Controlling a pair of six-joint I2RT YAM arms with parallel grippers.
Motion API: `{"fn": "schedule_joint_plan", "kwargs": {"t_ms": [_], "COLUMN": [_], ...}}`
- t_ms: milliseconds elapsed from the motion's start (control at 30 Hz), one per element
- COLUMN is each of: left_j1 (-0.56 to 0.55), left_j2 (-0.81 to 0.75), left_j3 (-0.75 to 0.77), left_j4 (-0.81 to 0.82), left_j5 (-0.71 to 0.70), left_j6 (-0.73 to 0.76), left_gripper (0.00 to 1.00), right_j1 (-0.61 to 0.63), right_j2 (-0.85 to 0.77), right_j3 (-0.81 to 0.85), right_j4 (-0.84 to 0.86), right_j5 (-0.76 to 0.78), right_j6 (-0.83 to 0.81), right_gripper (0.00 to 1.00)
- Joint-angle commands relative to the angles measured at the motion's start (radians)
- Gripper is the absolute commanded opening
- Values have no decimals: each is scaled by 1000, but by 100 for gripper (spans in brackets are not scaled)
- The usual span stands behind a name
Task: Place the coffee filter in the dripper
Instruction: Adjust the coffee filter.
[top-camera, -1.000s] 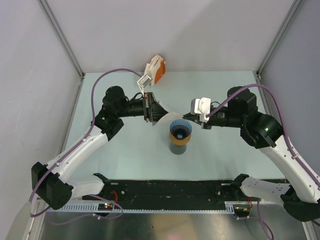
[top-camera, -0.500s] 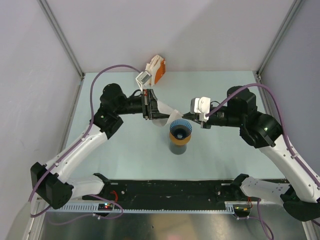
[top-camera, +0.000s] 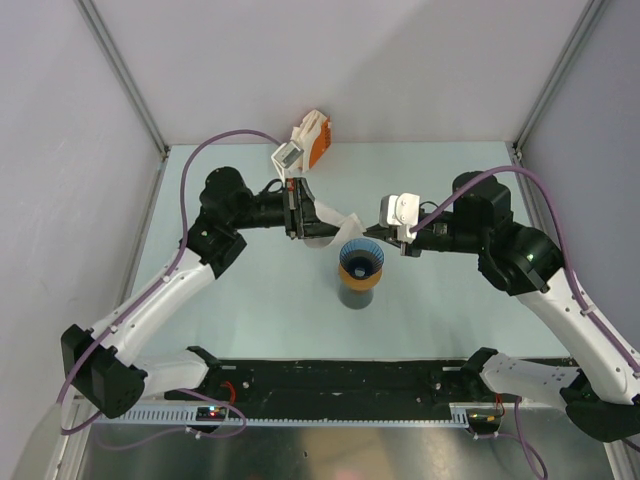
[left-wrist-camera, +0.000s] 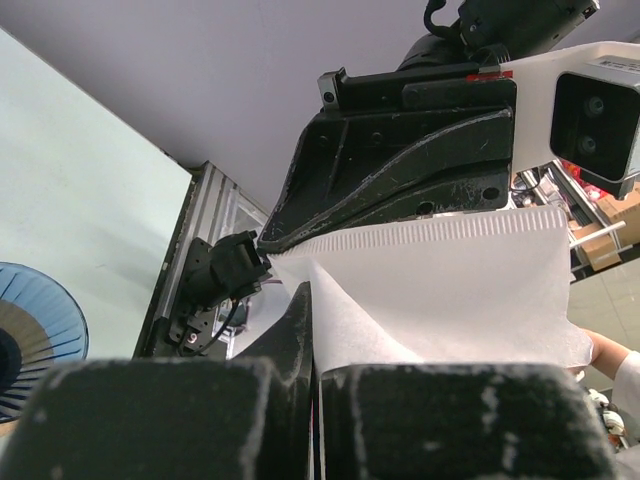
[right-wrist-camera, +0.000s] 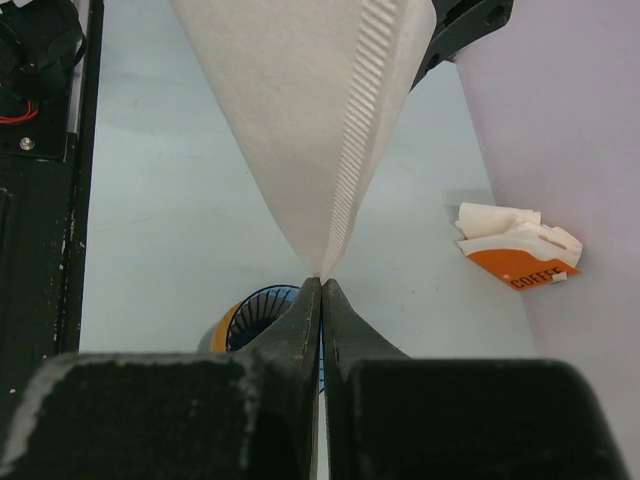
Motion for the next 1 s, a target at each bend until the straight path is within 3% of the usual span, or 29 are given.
{"fn": "schedule_joint_plan", "kwargs": {"t_ms": [0,100,200,300,400,567,667,733,800,967], "left_j1": [0,12,41,56,59,59,60,65,70,74], "left_j2": [-29,-34,-42,-49,-54,-59,-73,-79,-79,-65], "left_j3": [14,-6,-27,-36,-38,-35,-48,-56,-59,-44], "left_j4": [59,59,59,59,59,59,60,56,43,11], "left_j5": [21,25,27,34,31,34,32,29,19,0], "left_j6": [-33,-47,-53,-48,-39,-13,5,16,41,88], "left_gripper": [4,26,32,27,14,2,29,43,49,53], "right_j1": [-6,-14,-27,-40,-44,-52,-73,-90,-102,-108], "right_j2": [4,-4,-17,-27,-29,-26,-34,-43,-52,-62], "right_j3": [-7,-8,-9,-14,-19,-22,-21,-22,-21,-22], "right_j4": [-3,-1,-5,-14,-13,-1,4,3,0,5], "right_j5": [40,46,43,39,33,14,-33,-88,-141,-204], "right_j6": [13,17,22,20,22,47,58,63,65,73], "right_gripper": [0,0,0,0,0,0,0,0,0,0]}}
